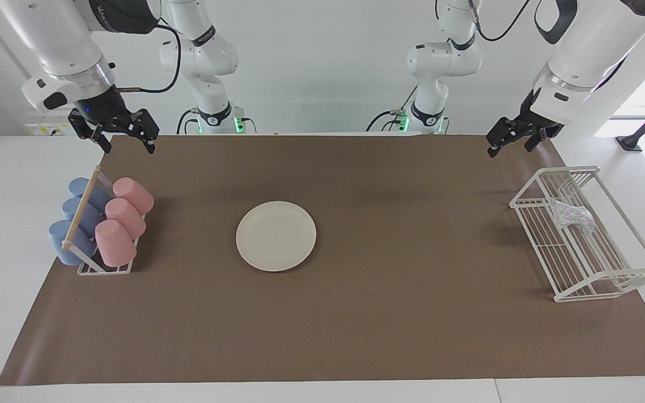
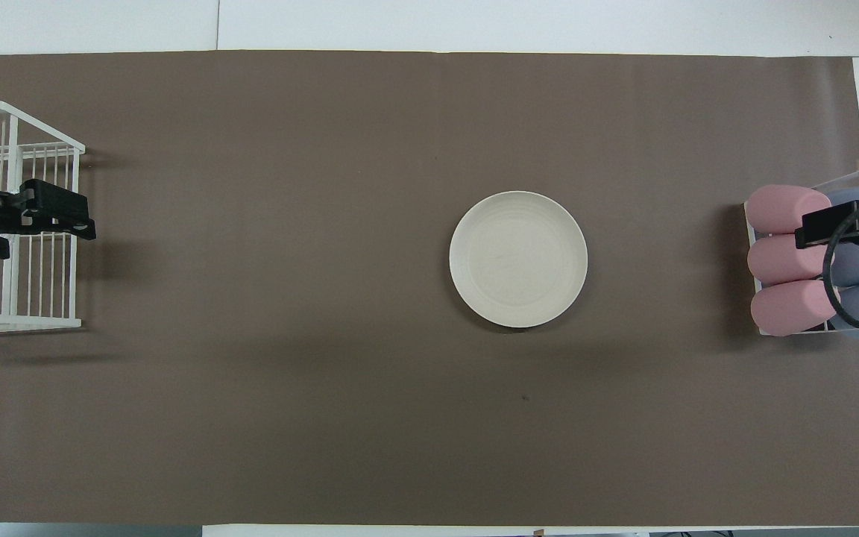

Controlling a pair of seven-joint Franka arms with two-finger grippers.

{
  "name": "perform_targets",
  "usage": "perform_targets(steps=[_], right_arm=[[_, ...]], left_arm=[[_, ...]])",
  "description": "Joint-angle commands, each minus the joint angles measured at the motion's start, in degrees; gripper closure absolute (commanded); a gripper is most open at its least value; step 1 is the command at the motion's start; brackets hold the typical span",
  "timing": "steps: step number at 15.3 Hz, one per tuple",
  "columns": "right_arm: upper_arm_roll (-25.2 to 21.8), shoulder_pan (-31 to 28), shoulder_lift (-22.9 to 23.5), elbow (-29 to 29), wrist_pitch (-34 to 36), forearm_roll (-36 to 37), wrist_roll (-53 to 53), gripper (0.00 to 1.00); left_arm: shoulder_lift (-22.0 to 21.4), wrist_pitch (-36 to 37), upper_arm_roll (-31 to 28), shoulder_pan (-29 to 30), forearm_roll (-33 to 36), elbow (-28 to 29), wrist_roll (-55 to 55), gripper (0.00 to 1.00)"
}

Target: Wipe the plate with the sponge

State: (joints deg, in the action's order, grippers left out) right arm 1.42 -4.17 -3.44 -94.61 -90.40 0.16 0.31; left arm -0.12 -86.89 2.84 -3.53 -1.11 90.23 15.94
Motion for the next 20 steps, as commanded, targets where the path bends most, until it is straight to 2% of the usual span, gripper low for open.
perform_targets(steps=[1, 4, 7, 10, 13, 15, 20], right_arm=[[0.25, -0.49, 0.45, 0.83, -0.21, -0.07, 1.18, 0.00], [0.25, -0.49, 0.45, 0.75, -0.21, -0.07, 1.27, 0.00], [0.25, -0.49, 0.45, 0.75, -0.21, -0.07, 1.18, 0.00], [0.25, -0.49, 0.45, 0.75, -0.21, 0.02, 1.18, 0.00], [0.25, -0.49, 0.45, 0.75, -0.30, 0.02, 1.18, 0.00], [0.25, -0.49, 0.45, 0.75, -0.30, 0.02, 1.18, 0.00], [0.25, -0.49, 0.45, 0.75, -0.30, 0.02, 1.18, 0.00]], left_arm=[[0.20, -1.79, 0.23, -1.13, 7.32, 2.32, 3.83, 0.00], [4.06, -2.05, 0.23, -2.01, 17.42, 2.23, 3.83, 0.00], [11.08, -3.19, 0.32, -3.68, 29.99, 1.44, 3.83, 0.00], [15.22, -5.56, 0.32, -3.86, 38.26, 2.06, 3.83, 0.00], [21.89, -4.78, 0.15, -4.29, 46.79, 0.74, 3.66, 0.00], [24.37, -4.08, 0.41, -4.74, 54.17, 0.30, 3.22, 0.00], [25.43, -5.21, 0.32, -4.47, 55.96, 0.74, 0.14, 0.00]])
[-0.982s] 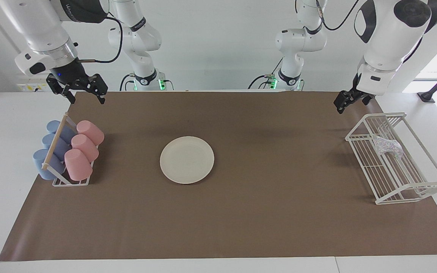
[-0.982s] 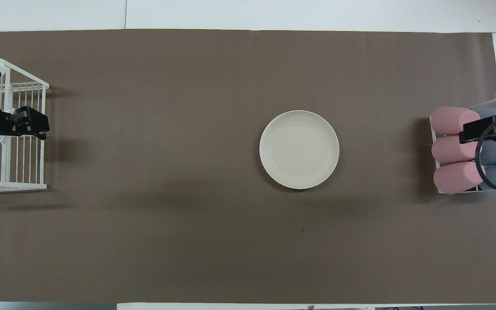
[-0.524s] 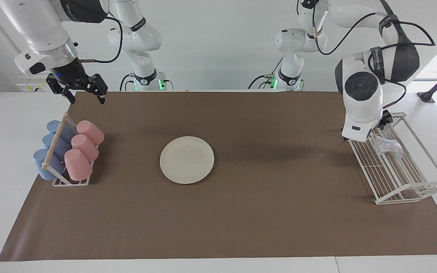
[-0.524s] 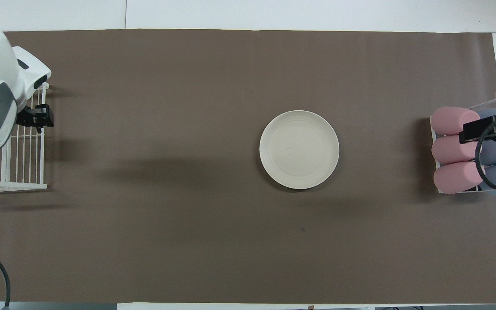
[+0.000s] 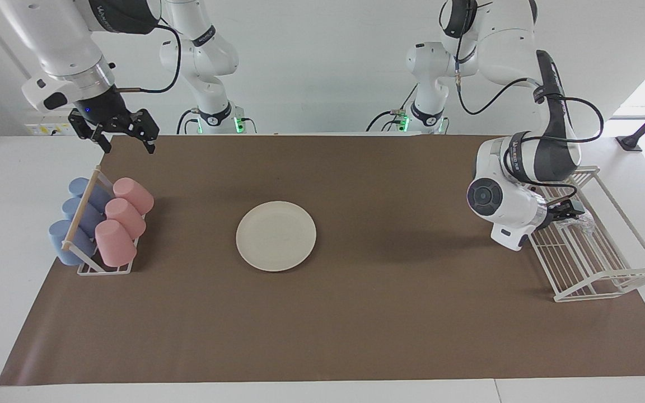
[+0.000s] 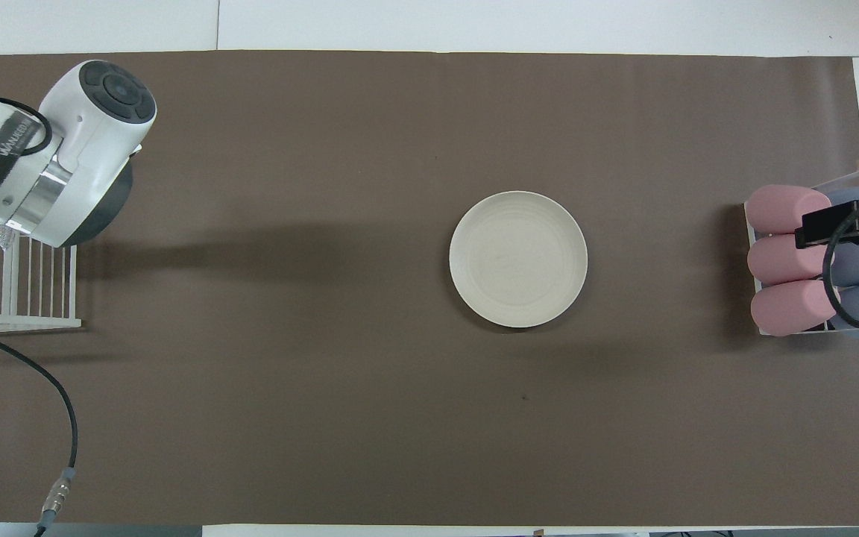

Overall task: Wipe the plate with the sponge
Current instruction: 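Reach into the white wire rack and grasp the clear scrubber with the left gripper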

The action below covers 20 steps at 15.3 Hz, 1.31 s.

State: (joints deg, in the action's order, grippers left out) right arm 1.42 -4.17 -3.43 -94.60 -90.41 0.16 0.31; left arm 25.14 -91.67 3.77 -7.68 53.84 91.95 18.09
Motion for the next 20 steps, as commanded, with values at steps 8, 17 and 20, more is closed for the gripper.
perform_targets(steps=[8, 17, 20], right_arm=[[0.25, -0.49, 0.44, 0.74, -0.21, 0.02, 1.09, 0.00], [0.25, -0.49, 0.44, 0.74, -0.21, 0.02, 1.01, 0.00], [0.25, -0.49, 0.44, 0.74, -0.30, -0.07, 0.83, 0.00]], left_arm=[[-0.10, 3.78, -0.87, -0.40, 0.83, -0.63, -0.52, 1.00], [-0.97, 3.17, -0.87, -0.14, -0.05, -1.42, -0.07, 1.00], [-4.47, 4.48, -0.96, 0.65, -8.35, -5.00, -0.42, 1.00]])
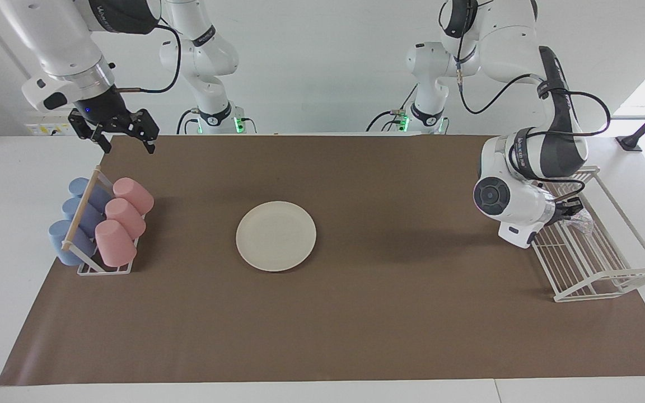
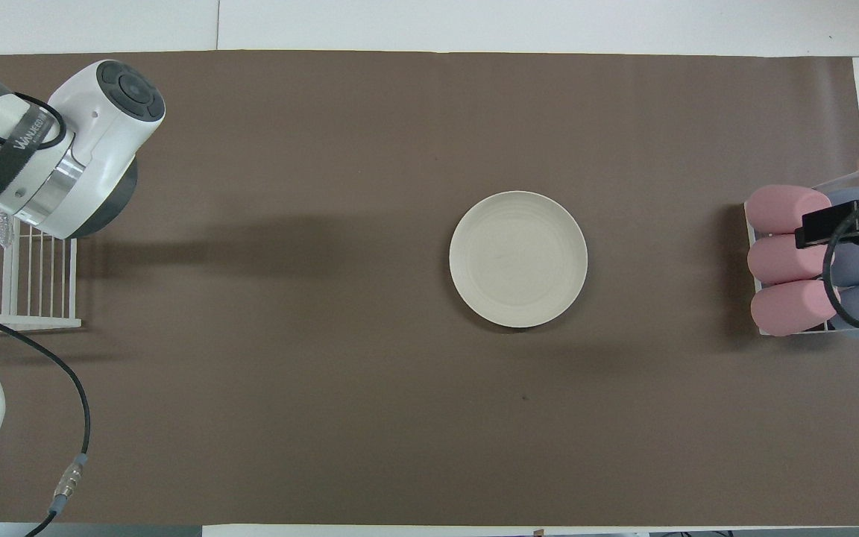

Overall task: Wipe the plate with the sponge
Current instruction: 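Reach into the white wire rack and grasp the clear scrubber with the left gripper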

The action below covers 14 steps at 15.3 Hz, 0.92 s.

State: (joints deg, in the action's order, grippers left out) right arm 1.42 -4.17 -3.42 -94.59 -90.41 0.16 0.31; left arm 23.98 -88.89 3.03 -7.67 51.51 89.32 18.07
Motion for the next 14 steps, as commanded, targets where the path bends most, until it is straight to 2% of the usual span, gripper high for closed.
perform_targets(steps=[1, 4, 7, 9, 11, 12, 14], right_arm=[[0.25, -0.49, 0.43, 0.72, -0.29, -0.07, 0.83, 0.00], [0.25, -0.49, 0.43, 0.72, -0.21, -0.07, 0.66, 0.00], [0.33, -0.40, 0.43, 0.81, 0.32, -0.16, -2.76, 0.00], [1.38, -0.49, 0.43, 0.81, 0.41, -0.25, -5.22, 0.00], [1.56, -0.49, 0.35, 0.81, 0.67, -1.90, -8.90, 0.00], [1.65, -0.49, 0.17, 0.72, 1.19, -2.96, -12.06, 0.00], [2.79, -0.40, -0.18, 0.72, 4.26, -3.67, -18.91, 0.00]], left_arm=[[-4.28, 3.71, -0.31, 0.81, -11.38, -5.09, -0.40, 1.00], [-4.29, 11.09, -0.40, 1.16, -26.42, -13.01, -0.31, 1.00], [-5.34, 12.95, -0.75, 1.42, -42.93, -14.88, 0.48, 1.00], [-9.38, 12.43, -1.36, 3.52, -54.44, -14.35, 2.22, 1.00], [-10.36, 12.08, -1.36, 7.73, -67.36, -13.21, 3.38, 1.00], [-10.97, 11.99, -1.36, 8.54, -72.46, -11.73, 3.12, 1.00], [-14.21, 8.06, -1.36, 10.65, -81.78, -4.55, 2.68, 1.00]])
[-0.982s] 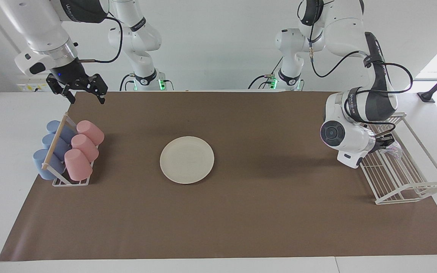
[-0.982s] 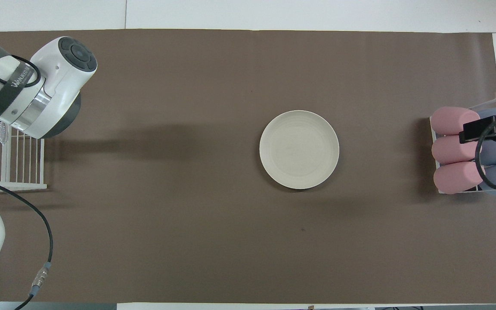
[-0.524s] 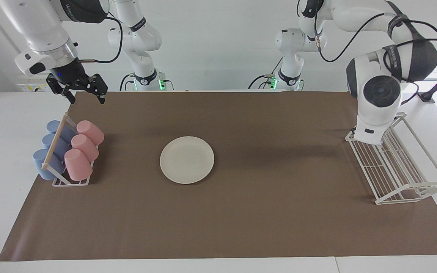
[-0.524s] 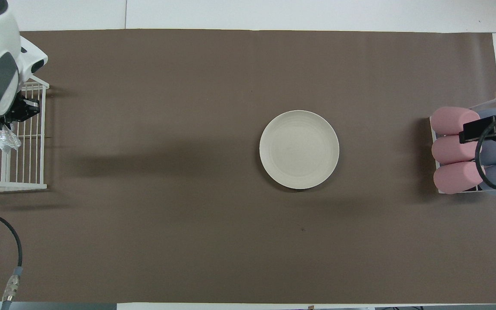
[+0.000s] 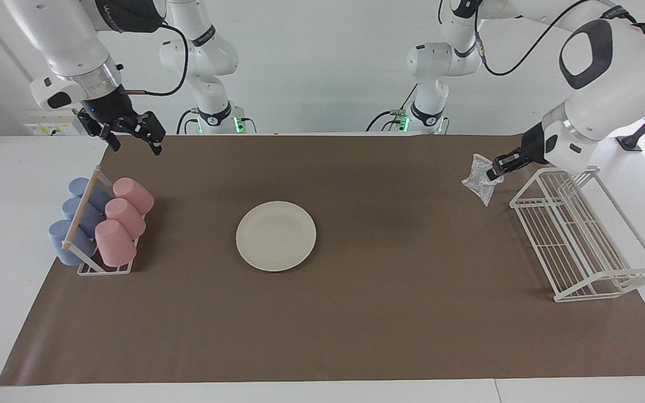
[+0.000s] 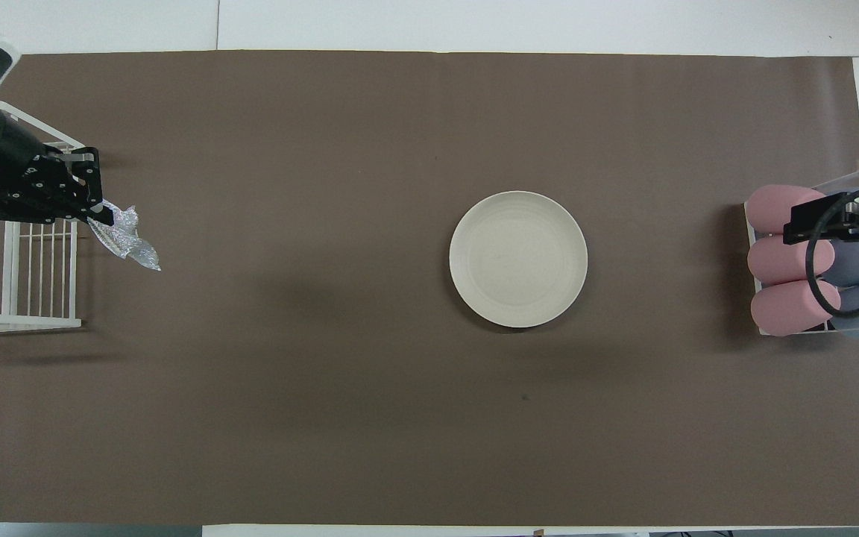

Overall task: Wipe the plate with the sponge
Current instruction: 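Carry the scrubber toward the plate while the right gripper reaches toward it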

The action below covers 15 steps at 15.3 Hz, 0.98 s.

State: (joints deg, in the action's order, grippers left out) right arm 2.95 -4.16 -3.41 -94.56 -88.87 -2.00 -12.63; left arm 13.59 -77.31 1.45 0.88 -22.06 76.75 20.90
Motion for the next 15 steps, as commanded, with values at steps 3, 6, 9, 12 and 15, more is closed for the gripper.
perform_targets(steps=[3, 6, 9, 12, 15], right_arm=[[4.42, -0.50, -0.54, 0.78, 3.36, -1.60, -13.98, 0.00], [6.97, -0.41, -0.63, 0.70, 3.36, -1.60, -23.55, 0.00], [9.95, -0.50, -0.72, 0.78, 3.01, -2.65, -34.62, 0.00], [16.45, -0.50, -0.98, 0.70, 2.74, -6.94, -52.86, 0.00], [20.50, -0.41, -1.86, 0.61, 0.82, -8.80, -65.91, 0.00]], left_arm=[[-10.06, -11.00, 0.31, 1.59, -20.00, 21.03, -3.83, 1.00], [-16.03, -14.88, 0.31, 1.93, -31.34, 32.99, -13.31, 1.00], [-20.35, -16.37, 0.31, 1.15, -39.52, 41.53, -21.32, 1.00], [-21.68, -16.56, 0.39, -1.92, -44.72, 45.41, -26.69, 1.00], [-24.04, -16.47, 0.39, -4.04, -51.92, 51.64, -34.23, 1.00]])
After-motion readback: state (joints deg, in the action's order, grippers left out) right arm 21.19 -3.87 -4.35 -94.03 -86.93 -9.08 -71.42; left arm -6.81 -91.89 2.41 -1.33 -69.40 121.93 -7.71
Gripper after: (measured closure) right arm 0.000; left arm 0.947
